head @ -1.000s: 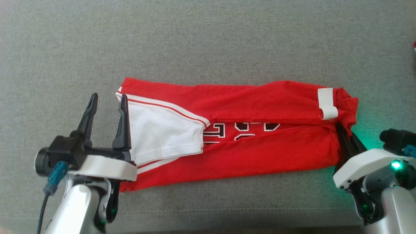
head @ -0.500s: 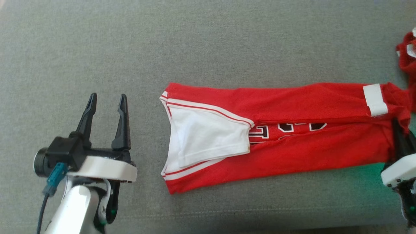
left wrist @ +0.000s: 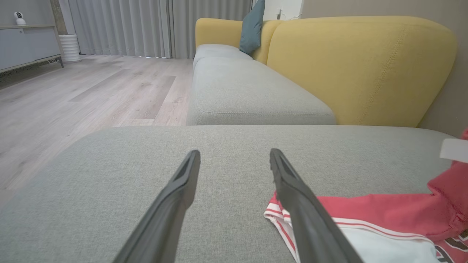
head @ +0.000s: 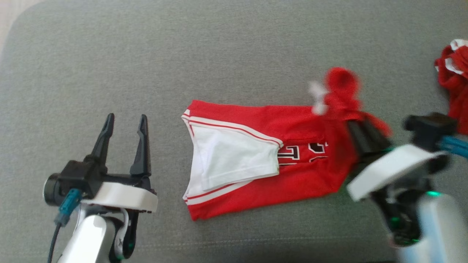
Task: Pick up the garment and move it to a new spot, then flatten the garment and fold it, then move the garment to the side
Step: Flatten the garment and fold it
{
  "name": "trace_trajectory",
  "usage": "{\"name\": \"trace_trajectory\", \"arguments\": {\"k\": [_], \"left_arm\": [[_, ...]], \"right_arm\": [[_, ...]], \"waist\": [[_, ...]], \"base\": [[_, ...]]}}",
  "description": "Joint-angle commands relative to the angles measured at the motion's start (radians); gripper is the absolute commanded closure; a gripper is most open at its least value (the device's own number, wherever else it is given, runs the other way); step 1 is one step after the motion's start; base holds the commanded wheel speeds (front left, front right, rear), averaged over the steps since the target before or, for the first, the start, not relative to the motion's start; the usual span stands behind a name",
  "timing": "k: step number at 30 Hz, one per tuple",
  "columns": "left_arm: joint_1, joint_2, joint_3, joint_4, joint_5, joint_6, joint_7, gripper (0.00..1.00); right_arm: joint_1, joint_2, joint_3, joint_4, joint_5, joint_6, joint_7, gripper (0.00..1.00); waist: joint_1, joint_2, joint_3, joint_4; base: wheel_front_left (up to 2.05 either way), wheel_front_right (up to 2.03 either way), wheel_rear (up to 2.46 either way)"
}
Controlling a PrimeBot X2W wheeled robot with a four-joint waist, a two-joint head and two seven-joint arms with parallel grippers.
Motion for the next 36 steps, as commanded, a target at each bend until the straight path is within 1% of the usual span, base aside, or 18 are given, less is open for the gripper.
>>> {"name": "trace_trajectory", "arguments": {"k": [1,2,6,7,13,18,21,22,23,24,27,32,34,36], "left_arm": [[-0.020,0.017,0.028,-0.028,0.006,0.005,-0.002,0.00],[-0.020,0.017,0.028,-0.028,0.006,0.005,-0.002,0.00],[-0.024,0.011,0.018,-0.023,0.005,0.004,0.000,0.00],[-0.027,0.008,0.012,-0.018,0.004,0.001,0.000,0.00],[-0.036,0.001,0.001,-0.004,0.004,-0.003,-0.003,0.00],[-0.044,-0.007,-0.006,0.007,0.005,-0.006,-0.006,0.00],[-0.047,-0.011,-0.011,0.012,0.006,-0.008,-0.007,0.00],[-0.047,-0.013,-0.012,0.013,0.006,-0.008,-0.008,0.00],[-0.048,-0.013,-0.012,0.015,0.006,-0.009,-0.008,0.00],[-0.047,-0.014,-0.012,0.015,0.006,-0.009,-0.009,0.00],[-0.046,-0.014,-0.012,0.016,0.007,-0.009,-0.010,0.00],[-0.050,-0.013,-0.011,0.015,0.012,-0.006,-0.011,0.00],[-0.052,-0.012,-0.010,0.014,0.013,-0.006,-0.011,0.00],[-0.053,-0.011,-0.008,0.014,0.014,-0.004,-0.012,0.00]], "right_arm": [[-0.048,0.016,0.055,-0.026,0.037,-0.001,0.000,1.00],[-0.048,0.016,0.055,-0.026,0.037,-0.001,0.000,1.00],[-0.087,0.045,0.156,0.062,0.119,-0.001,-0.032,1.00],[-0.099,0.048,0.221,0.114,0.186,-0.001,-0.063,1.00],[-0.157,0.048,0.409,0.255,0.385,-0.001,-0.181,1.00],[-0.217,0.049,0.500,0.368,0.444,-0.001,-0.255,1.00],[-0.244,0.049,0.533,0.426,0.478,-0.001,-0.303,1.00],[-0.252,0.049,0.541,0.446,0.485,-0.001,-0.316,0.84],[-0.262,0.049,0.552,0.466,0.486,-0.001,-0.324,0.30],[-0.273,0.049,0.564,0.485,0.477,-0.001,-0.329,0.00],[-0.304,0.049,0.592,0.500,0.481,-0.001,-0.377,0.00],[-0.351,0.049,0.621,0.457,0.487,-0.001,-0.493,0.00],[-0.367,0.049,0.616,0.437,0.480,-0.001,-0.531,0.00],[-0.380,0.049,0.585,0.425,0.446,-0.001,-0.567,0.00]], "waist": [[0.0000,0.0000,-0.002,0.010],[0.0000,0.0000,-0.002,0.010],[0.0000,0.0000,0.000,0.038],[0.0000,0.0000,0.002,0.056],[0.0000,0.0000,0.022,0.091],[0.0000,0.0000,0.030,0.107],[0.0000,0.0000,0.032,0.113],[0.0000,0.0000,0.033,0.114],[0.0000,0.0000,0.032,0.113],[0.0000,0.0000,0.033,0.112],[0.0000,0.0000,0.035,0.108],[0.0000,0.0000,0.041,0.097],[0.0000,0.0000,0.043,0.092],[0.0000,0.0000,0.043,0.086]], "base": [[0.00,0.00,0.00],[0.00,0.00,0.00],[0.00,0.00,0.00],[0.00,0.00,0.00],[0.00,0.00,0.00],[0.00,0.00,0.00],[0.00,0.00,0.00],[0.00,0.00,0.00],[0.00,0.00,0.00],[0.00,0.00,0.00],[0.00,0.00,0.00],[0.00,0.00,0.00],[0.00,0.00,0.00],[0.00,0.00,0.00]]}}
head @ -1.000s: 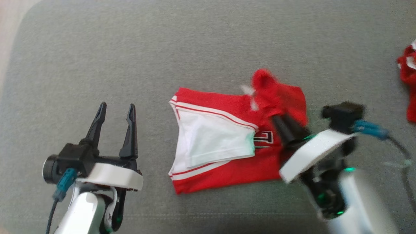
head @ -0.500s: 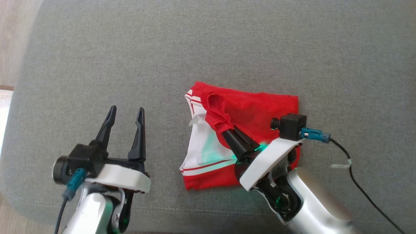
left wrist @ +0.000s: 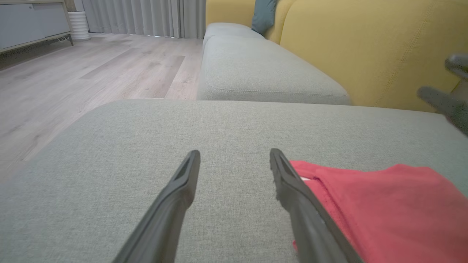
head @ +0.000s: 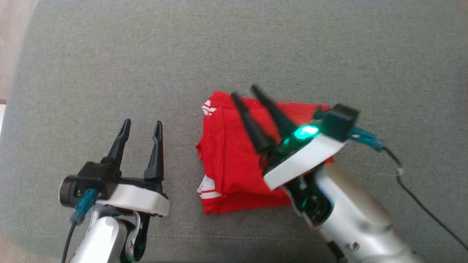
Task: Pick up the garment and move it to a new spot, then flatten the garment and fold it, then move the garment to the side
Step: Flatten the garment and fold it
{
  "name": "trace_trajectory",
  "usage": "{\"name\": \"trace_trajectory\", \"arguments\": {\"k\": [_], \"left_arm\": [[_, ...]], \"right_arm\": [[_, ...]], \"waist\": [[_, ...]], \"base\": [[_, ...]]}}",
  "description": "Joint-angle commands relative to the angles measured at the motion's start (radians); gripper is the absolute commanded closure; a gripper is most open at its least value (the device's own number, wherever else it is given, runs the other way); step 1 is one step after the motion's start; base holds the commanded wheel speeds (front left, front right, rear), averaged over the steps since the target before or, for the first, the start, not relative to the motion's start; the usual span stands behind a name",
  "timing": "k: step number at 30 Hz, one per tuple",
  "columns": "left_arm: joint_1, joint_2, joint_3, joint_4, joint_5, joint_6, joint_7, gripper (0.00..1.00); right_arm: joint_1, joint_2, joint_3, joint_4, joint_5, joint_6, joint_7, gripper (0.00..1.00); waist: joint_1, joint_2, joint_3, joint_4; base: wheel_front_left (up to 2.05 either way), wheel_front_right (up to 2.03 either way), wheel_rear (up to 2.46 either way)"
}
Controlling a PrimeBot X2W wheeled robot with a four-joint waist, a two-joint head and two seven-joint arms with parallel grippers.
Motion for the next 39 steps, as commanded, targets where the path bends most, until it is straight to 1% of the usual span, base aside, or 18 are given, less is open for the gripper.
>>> {"name": "trace_trajectory", "arguments": {"k": [1,4,6,9,10,15,20,23,27,34,39], "left_arm": [[-0.043,0.013,0.041,-0.033,0.013,0.002,-0.010,0.00],[-0.039,0.015,0.046,-0.035,0.012,0.006,-0.011,0.00],[-0.035,0.017,0.052,-0.037,0.012,0.010,-0.011,0.00],[-0.026,0.022,0.061,-0.043,0.011,0.018,-0.011,0.00],[-0.026,0.022,0.061,-0.043,0.011,0.018,-0.011,0.00],[-0.007,0.031,0.082,-0.050,0.007,0.031,-0.012,0.00],[0.018,0.040,0.098,-0.067,0.007,0.041,-0.012,0.00],[0.037,0.045,0.102,-0.070,0.008,0.045,-0.012,0.00],[0.063,0.053,0.101,-0.065,0.013,0.050,-0.012,0.00],[0.131,0.060,0.095,-0.064,0.006,0.060,-0.007,0.00],[0.172,0.061,0.085,-0.067,0.002,0.066,0.001,0.00]], "right_arm": [[-0.021,0.015,-0.023,-0.043,-0.033,-0.001,-0.026,0.00],[-0.015,-0.020,-0.119,-0.060,-0.123,-0.001,-0.048,0.00],[0.003,-0.056,-0.194,-0.076,-0.203,-0.001,-0.050,0.00],[0.056,-0.109,-0.301,-0.099,-0.319,-0.001,-0.012,0.00],[0.056,-0.109,-0.301,-0.099,-0.319,-0.001,-0.012,0.00],[0.193,-0.150,-0.471,-0.178,-0.434,-0.001,0.064,0.00],[0.333,-0.149,-0.584,-0.289,-0.488,-0.001,0.135,0.00],[0.397,-0.134,-0.618,-0.341,-0.504,-0.001,0.166,0.00],[0.457,-0.116,-0.635,-0.376,-0.515,-0.001,0.196,0.00],[0.517,-0.097,-0.636,-0.394,-0.517,-0.001,0.222,0.00],[0.556,-0.092,-0.643,-0.399,-0.511,-0.001,0.233,0.00]], "waist": [[0.0000,0.0000,-0.001,-0.005],[0.0000,0.0000,-0.003,-0.014],[0.0000,0.0000,-0.005,-0.023],[0.0000,0.0000,-0.013,-0.039],[0.0000,0.0000,-0.013,-0.039],[0.0000,0.0000,-0.036,-0.071],[0.0000,0.0000,-0.062,-0.097],[0.0000,0.0000,-0.081,-0.108],[0.0000,0.0000,-0.116,-0.116],[0.0000,0.0000,-0.187,-0.127],[0.0000,0.0000,-0.233,-0.120]], "base": [[0.00,0.00,0.00],[0.00,0.00,0.00],[0.00,0.00,0.00],[0.00,0.00,0.00],[0.00,0.00,0.00],[0.00,0.00,0.00],[0.00,0.00,0.00],[0.00,0.00,0.00],[0.00,0.00,0.00],[0.00,0.00,0.00],[0.00,0.00,0.00]]}}
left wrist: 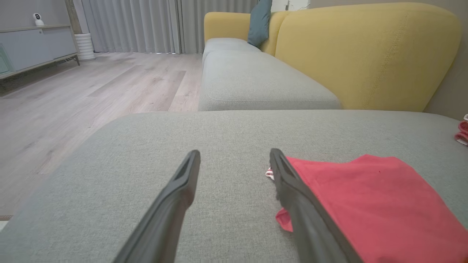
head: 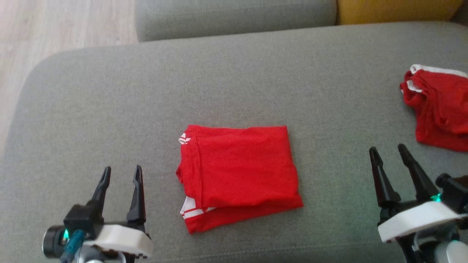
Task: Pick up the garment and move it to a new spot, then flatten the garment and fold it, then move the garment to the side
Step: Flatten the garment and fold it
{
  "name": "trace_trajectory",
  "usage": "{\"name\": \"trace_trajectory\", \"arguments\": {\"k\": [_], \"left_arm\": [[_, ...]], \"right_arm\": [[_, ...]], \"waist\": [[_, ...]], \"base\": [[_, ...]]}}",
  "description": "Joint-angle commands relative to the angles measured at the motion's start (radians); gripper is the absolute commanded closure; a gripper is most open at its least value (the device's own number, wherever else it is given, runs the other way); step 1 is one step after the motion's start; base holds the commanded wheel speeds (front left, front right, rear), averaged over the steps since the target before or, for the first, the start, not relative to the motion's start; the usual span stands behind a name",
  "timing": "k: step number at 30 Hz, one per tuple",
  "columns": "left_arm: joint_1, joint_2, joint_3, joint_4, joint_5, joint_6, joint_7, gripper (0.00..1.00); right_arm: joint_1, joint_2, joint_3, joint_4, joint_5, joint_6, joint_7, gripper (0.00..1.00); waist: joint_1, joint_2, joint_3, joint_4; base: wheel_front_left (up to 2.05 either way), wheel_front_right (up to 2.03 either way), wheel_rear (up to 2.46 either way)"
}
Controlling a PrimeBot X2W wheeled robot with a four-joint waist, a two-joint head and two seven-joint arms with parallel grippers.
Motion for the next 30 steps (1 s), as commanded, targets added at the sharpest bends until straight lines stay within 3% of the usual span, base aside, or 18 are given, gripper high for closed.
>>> {"name": "trace_trajectory", "arguments": {"k": [1,10,30], "left_arm": [[-0.019,0.022,0.031,-0.035,0.001,0.007,0.000,0.00],[0.022,0.031,0.025,-0.052,0.001,0.022,0.005,0.00],[0.017,0.049,0.024,-0.065,0.006,0.042,0.015,0.00]], "right_arm": [[-0.007,-0.010,0.016,-0.040,-0.004,-0.001,0.008,0.00],[0.026,-0.011,0.014,-0.056,-0.008,-0.001,0.029,0.00],[0.031,-0.003,-0.002,-0.061,-0.010,-0.001,0.039,0.00]], "waist": [[0.0001,-0.0001,-0.025,0.002],[0.0001,-0.0001,-0.074,0.007],[0.0001,-0.0001,-0.074,0.005]], "base": [[0.00,0.00,0.00],[0.00,0.00,0.00],[0.00,0.00,0.00]]}}
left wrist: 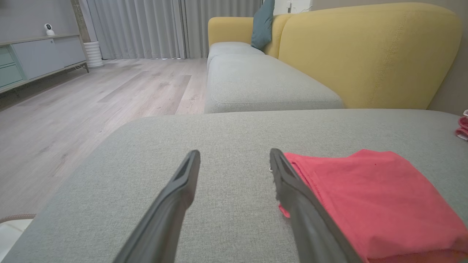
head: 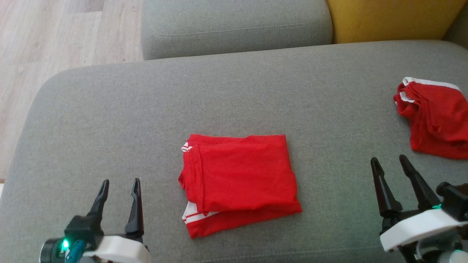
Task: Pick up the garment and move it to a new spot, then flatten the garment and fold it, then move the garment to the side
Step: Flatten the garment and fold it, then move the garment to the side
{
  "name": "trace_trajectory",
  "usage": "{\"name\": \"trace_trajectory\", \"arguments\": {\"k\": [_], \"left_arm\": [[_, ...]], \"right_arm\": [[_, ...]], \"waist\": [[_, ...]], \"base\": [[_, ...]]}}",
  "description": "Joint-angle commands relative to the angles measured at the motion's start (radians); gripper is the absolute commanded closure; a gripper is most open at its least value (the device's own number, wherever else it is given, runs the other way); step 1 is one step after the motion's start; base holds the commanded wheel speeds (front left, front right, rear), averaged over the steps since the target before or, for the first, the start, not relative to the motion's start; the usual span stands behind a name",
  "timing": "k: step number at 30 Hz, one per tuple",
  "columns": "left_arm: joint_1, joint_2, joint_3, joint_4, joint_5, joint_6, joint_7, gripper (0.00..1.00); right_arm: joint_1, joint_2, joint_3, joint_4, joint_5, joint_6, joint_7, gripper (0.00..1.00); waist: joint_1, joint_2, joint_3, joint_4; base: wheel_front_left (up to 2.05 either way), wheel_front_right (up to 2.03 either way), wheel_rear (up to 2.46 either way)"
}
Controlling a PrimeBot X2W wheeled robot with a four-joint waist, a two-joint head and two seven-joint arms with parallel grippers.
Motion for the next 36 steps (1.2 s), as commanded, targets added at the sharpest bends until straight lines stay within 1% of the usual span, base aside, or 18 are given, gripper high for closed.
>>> {"name": "trace_trajectory", "arguments": {"k": [1,14,19,22,26,28,29,36], "left_arm": [[-0.047,0.021,0.041,-0.037,0.007,0.007,-0.003,0.00],[-0.063,0.023,0.035,-0.039,0.011,0.014,-0.009,0.00],[-0.082,0.020,0.036,-0.048,0.017,0.017,-0.014,0.00],[-0.108,0.015,0.033,-0.054,0.022,0.013,-0.019,0.00],[-0.159,0.007,0.029,-0.064,0.037,0.003,-0.025,0.00],[-0.185,-0.001,0.027,-0.066,0.044,-0.002,-0.028,0.00],[-0.185,-0.001,0.027,-0.066,0.044,-0.002,-0.028,0.00],[-0.279,-0.047,0.023,-0.060,0.079,-0.034,-0.032,0.00]], "right_arm": [[-0.027,-0.013,0.014,-0.035,-0.004,-0.001,0.001,0.00],[-0.028,-0.030,0.007,-0.042,-0.019,-0.001,0.019,0.00],[-0.034,-0.038,0.007,-0.046,-0.015,-0.001,0.033,0.00],[-0.042,-0.040,0.012,-0.033,-0.009,-0.001,0.042,0.00],[-0.076,-0.045,0.026,0.020,0.005,-0.001,0.050,0.00],[-0.102,-0.048,0.051,0.058,0.016,-0.001,0.058,0.00],[-0.102,-0.048,0.051,0.058,0.016,-0.001,0.058,0.00],[-0.212,-0.052,0.141,0.220,0.042,-0.001,0.067,0.00]], "waist": [[0.0000,0.0000,0.001,0.000],[0.0000,0.0000,0.014,0.008],[0.0000,0.0000,0.042,0.020],[0.0000,0.0000,0.073,0.045],[0.0000,0.0000,0.124,0.092],[0.0000,0.0000,0.147,0.116],[0.0000,0.0000,0.147,0.116],[0.0000,0.0000,0.218,0.203]], "base": [[0.00,0.00,0.00],[0.00,0.00,0.00],[0.00,0.00,0.00],[0.00,0.00,0.00],[0.00,0.00,0.00],[0.00,0.00,0.00],[0.00,0.00,0.00],[0.00,0.00,0.00]]}}
